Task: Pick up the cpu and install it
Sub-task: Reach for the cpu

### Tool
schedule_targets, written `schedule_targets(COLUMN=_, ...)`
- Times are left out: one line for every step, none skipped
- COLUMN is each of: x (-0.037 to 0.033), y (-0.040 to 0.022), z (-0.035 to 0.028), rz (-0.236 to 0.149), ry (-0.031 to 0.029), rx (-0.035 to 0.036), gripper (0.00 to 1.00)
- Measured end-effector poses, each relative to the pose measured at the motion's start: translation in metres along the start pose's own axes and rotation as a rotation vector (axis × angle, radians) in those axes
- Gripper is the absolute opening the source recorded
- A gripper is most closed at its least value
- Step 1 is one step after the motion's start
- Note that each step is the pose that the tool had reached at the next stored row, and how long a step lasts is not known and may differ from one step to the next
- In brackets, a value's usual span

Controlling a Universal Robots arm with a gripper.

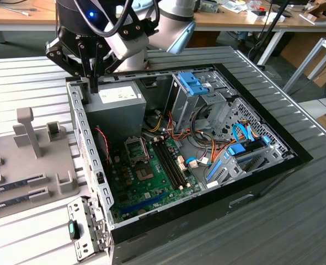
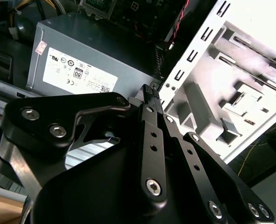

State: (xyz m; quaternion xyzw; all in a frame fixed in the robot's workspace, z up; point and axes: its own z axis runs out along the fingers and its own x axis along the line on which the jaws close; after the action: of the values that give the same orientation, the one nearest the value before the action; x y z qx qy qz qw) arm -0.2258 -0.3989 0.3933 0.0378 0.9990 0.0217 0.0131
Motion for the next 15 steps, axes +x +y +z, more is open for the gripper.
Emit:
schedule_targets(x=0.0003, y=0.0000, z=0.0000, rz=0.000, ry=0.0000, rx=0.0000, gripper=0.11)
schedule_targets(x=0.0005, y=0.0000, z=0.0000, rz=0.000, ry=0.0000, rx=0.0000, gripper=0.11)
schedule_targets(x=0.0008, y=-0.0001, z=0.0000, rz=0.000, ry=0.0000, rx=-0.0001, gripper=0.11)
schedule_targets(x=0.0011, y=-0.0001, z=0.0000, rz=0.000, ry=0.0000, rx=0.0000, gripper=0.11)
schedule_targets(x=0.0015, y=-0.0001, z=0.0000, rz=0.000, ry=0.0000, rx=0.0000, gripper=0.11)
schedule_targets(x=0.0020, y=-0.0001, z=0.0000, rz=0.000, ry=0.0000, rx=0.0000, gripper=0.11)
schedule_targets(x=0.0024, y=-0.0002, z=-0.0001, rz=0.000, ry=0.0000, rx=0.0000, gripper=0.11)
schedule_targets(x=0.0028, y=-0.0002, z=-0.0001, rz=0.000, ry=0.0000, rx=0.0000, gripper=0.11)
schedule_targets(x=0.0030, y=-0.0002, z=-0.0001, rz=0.000, ry=0.0000, rx=0.0000, gripper=0.11)
schedule_targets(x=0.0033, y=-0.0002, z=-0.0001, rz=0.000, ry=0.0000, rx=0.0000, gripper=0.11)
schedule_targets(x=0.0035, y=-0.0003, z=-0.0001, rz=0.000, ry=0.0000, rx=0.0000, gripper=0.11)
schedule_targets(x=0.0038, y=-0.0003, z=-0.0001, rz=0.000, ry=0.0000, rx=0.0000, gripper=0.11)
schedule_targets(x=0.0040, y=-0.0003, z=-0.0001, rz=0.000, ry=0.0000, rx=0.0000, gripper=0.11)
schedule_targets(x=0.0045, y=-0.0003, z=-0.0001, rz=0.000, ry=0.0000, rx=0.0000, gripper=0.11)
schedule_targets(x=0.0049, y=-0.0004, z=-0.0001, rz=0.000, ry=0.0000, rx=0.0000, gripper=0.11)
